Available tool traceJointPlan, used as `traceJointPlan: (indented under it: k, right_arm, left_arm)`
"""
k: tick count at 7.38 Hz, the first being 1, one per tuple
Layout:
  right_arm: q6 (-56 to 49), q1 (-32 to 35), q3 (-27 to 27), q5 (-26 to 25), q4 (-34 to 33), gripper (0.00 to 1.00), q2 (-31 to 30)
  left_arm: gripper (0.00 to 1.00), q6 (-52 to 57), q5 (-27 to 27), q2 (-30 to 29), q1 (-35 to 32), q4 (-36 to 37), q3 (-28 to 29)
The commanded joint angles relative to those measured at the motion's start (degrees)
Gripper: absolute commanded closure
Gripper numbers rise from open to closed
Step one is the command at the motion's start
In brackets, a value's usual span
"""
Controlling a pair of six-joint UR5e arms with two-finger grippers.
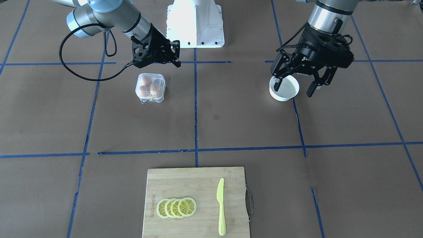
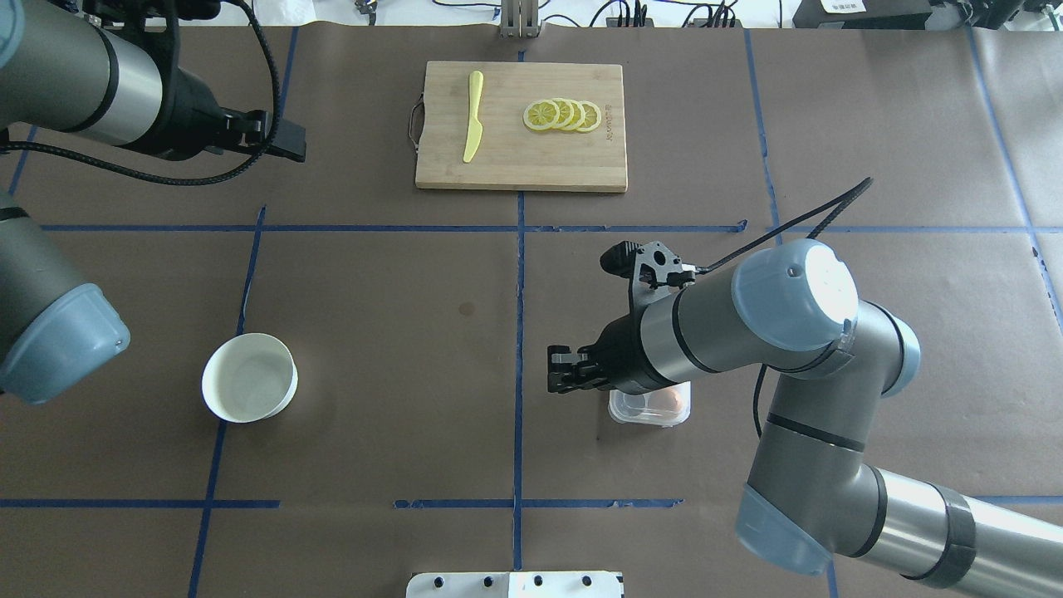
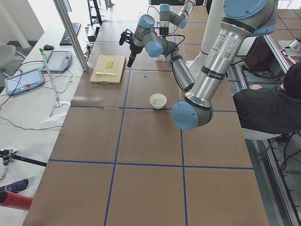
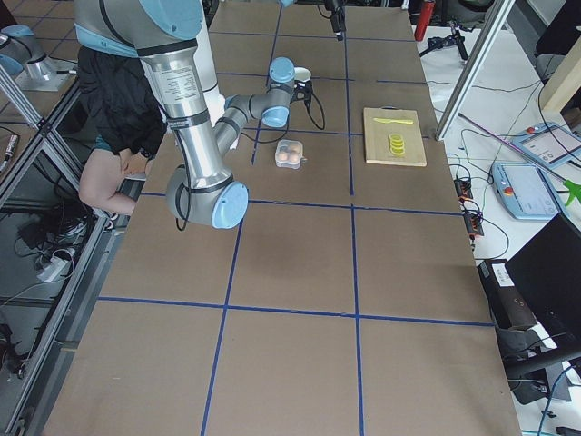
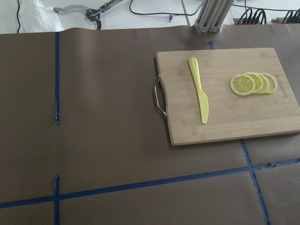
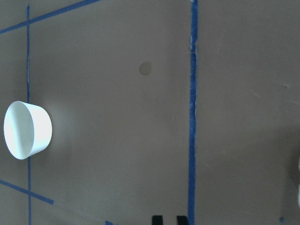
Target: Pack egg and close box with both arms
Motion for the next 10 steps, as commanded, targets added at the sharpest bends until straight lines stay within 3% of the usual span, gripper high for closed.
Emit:
traceJointPlan:
  k: [1,3,4,7,9,10]
  right_arm:
    - [0.1,0.1,0.6,-1.2,-2.9,0.0,2.9]
    - [-0.3,2.5,1.7,-4.3,-9.9,0.0,4.8]
    - [-1.6,5.2,3.1,-4.1,-15.6,0.0,4.8]
    - [-26.6,20.0,4.9,2.9,-34.6,0.0,1.3]
    - [-44.2,28.7,5.5,6.9,-37.4,0.0,-5.6]
    - [-54.1,35.1,5.5,11.7,-38.3,0.0,-9.9]
  left_arm:
    - [0.0,11.6,-7.5,6.7,-5.5,0.0,1.3]
    - [0.0,30.6,-8.8,15.3,-15.6,0.1,3.9]
    - [0.0,40.7,-8.7,16.0,-19.8,0.2,8.5]
    - [0.0,55.4,-8.7,16.4,-28.4,0.3,16.8]
    - [0.0,60.5,-9.2,18.4,-32.4,0.1,19.1]
    - [0.0,60.7,-12.5,19.2,-35.0,-0.2,20.4]
